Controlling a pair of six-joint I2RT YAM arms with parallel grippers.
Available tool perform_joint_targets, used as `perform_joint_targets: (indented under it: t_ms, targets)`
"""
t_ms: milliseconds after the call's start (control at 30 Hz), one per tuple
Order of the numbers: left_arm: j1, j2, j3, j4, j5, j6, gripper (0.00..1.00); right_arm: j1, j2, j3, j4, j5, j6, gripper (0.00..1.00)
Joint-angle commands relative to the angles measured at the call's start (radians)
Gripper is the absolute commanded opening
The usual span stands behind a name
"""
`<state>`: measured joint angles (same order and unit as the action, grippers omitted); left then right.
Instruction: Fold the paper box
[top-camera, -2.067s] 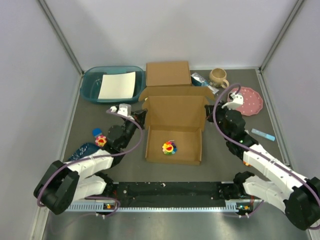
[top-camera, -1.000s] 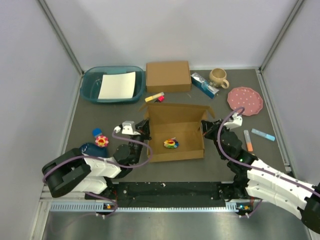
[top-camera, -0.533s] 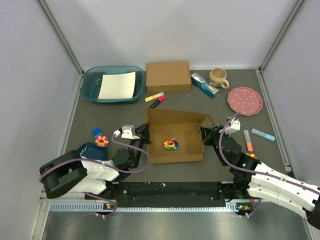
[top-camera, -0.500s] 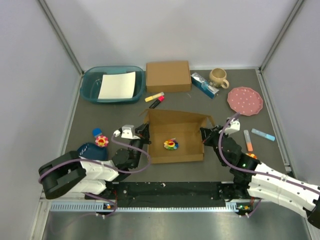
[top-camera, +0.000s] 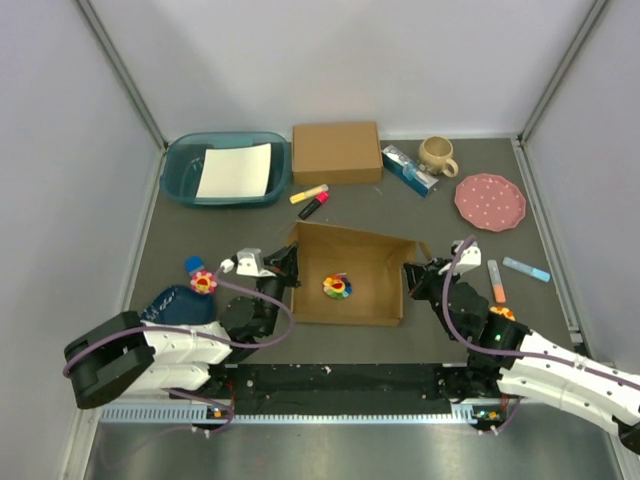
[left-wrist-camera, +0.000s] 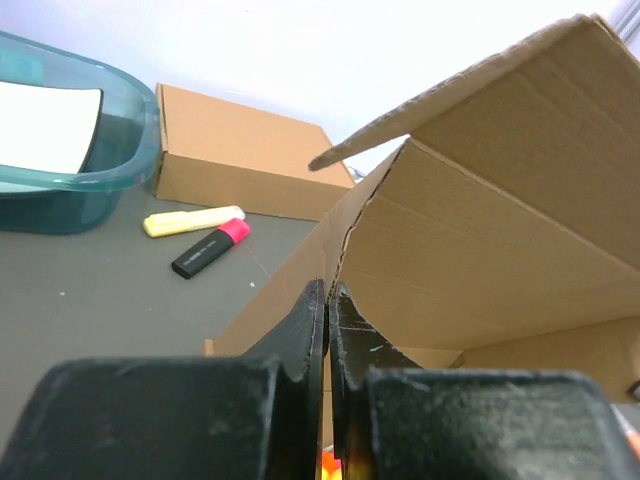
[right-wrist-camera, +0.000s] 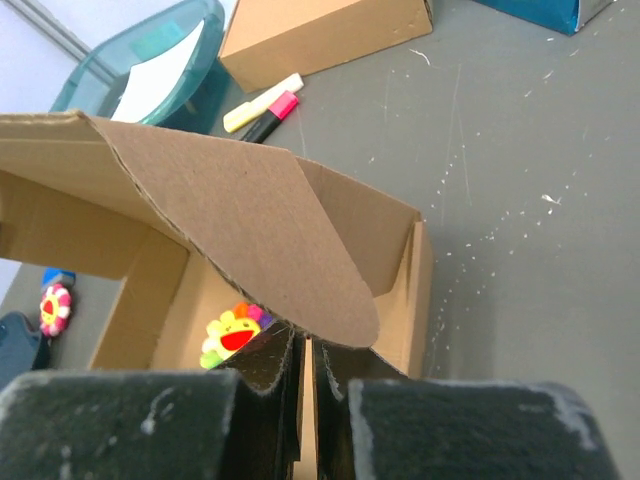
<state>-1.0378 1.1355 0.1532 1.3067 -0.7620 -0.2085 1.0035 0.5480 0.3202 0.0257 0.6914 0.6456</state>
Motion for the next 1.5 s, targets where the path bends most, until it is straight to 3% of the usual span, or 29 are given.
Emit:
perform_joint_targets:
  t_ms: [0, 133, 400, 767, 900, 1133, 1467]
  targets:
    - [-0.011, -0.028, 0.046, 0.137, 0.003, -0.159, 0.0, 0.023, -0.032, -0.023, -0.13, -0.062, -0.07, 0.0]
    - [-0.008, -0.049, 0.071, 0.112, -0.005, -0.201, 0.0, 0.024, -0.045, -0.024, -0.147, -0.072, -0.08, 0.0]
    - [0.076, -0.166, 0.167, -0.349, 0.079, -0.193, 0.0, 0.024, -0.049, -0.009, -0.17, -0.085, -0.119, 0.0]
    - [0.188, -0.161, 0.146, -0.589, 0.145, -0.275, 0.0, 0.024, -0.017, 0.049, -0.178, -0.096, -0.144, 0.0]
    - [0.281, -0.145, 0.169, -0.714, 0.225, -0.388, 0.0, 0.024, -0.016, 0.062, -0.165, -0.112, -0.159, 0.0]
    - [0.462, -0.135, 0.212, -0.765, 0.508, -0.453, 0.04, 0.024, 0.001, 0.065, -0.15, -0.133, -0.181, 0.0]
    - [0.49, -0.057, 0.281, -0.754, 0.731, -0.531, 0.0, 0.024, 0.043, 0.065, -0.109, -0.15, -0.199, 0.0]
